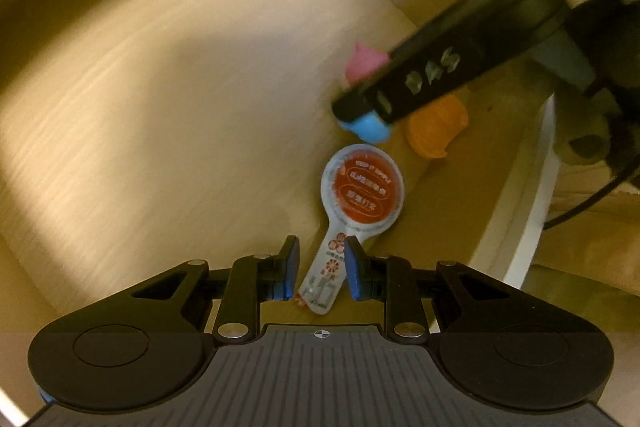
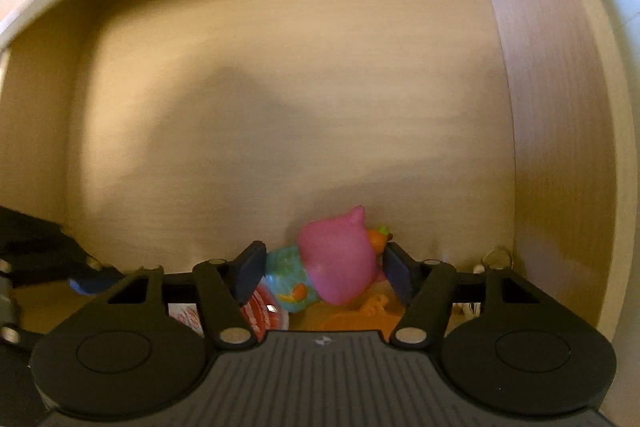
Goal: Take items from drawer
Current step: 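Grasp the pink pig toy in the drawer with right gripper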
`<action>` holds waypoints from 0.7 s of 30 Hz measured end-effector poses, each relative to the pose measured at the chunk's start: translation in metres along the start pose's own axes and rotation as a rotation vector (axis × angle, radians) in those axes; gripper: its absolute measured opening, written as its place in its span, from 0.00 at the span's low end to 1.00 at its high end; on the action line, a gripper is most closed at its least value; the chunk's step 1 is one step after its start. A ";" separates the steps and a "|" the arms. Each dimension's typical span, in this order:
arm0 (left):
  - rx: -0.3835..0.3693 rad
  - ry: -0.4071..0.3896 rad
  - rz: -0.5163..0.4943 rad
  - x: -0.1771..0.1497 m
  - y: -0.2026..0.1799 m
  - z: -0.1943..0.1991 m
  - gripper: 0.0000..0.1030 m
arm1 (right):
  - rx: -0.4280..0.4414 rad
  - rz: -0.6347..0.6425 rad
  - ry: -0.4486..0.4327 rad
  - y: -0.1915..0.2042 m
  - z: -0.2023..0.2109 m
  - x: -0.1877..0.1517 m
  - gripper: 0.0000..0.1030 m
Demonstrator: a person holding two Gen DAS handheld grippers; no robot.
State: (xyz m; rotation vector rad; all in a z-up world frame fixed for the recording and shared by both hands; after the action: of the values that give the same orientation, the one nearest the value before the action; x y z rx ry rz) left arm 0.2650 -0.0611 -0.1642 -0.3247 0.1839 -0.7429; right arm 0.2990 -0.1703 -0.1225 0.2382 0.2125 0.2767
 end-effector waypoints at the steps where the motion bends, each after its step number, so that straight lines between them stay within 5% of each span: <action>1: 0.007 0.010 -0.008 0.002 -0.001 -0.003 0.26 | 0.006 -0.004 -0.021 0.000 0.004 -0.002 0.61; 7: 0.045 0.067 -0.053 0.018 -0.014 -0.017 0.30 | 0.040 -0.039 -0.140 -0.007 0.042 -0.011 0.61; 16: 0.192 -0.017 -0.091 0.032 -0.028 -0.011 0.42 | 0.083 -0.120 -0.238 -0.031 0.071 -0.040 0.61; 18: 0.242 -0.057 -0.069 0.037 -0.026 -0.007 0.41 | 0.086 -0.136 -0.243 -0.031 0.072 -0.043 0.61; 21: 0.342 -0.112 -0.048 0.040 -0.020 0.000 0.26 | 0.081 -0.156 -0.244 -0.035 0.071 -0.046 0.61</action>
State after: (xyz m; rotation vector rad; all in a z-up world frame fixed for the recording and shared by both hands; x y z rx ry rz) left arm 0.2814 -0.1028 -0.1589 -0.0442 -0.0580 -0.7868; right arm 0.2815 -0.2304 -0.0560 0.3318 0.0002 0.0826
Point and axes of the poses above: each gripper's, at about its wrist camera, not at the fingertips, and z roughly against the way its jaws point, y to its left, x to its top, the point moved 1 cm from there along -z, roughly the way its jaws point, and after that the axes turned 12 degrees about y, right-handed, at the moved point
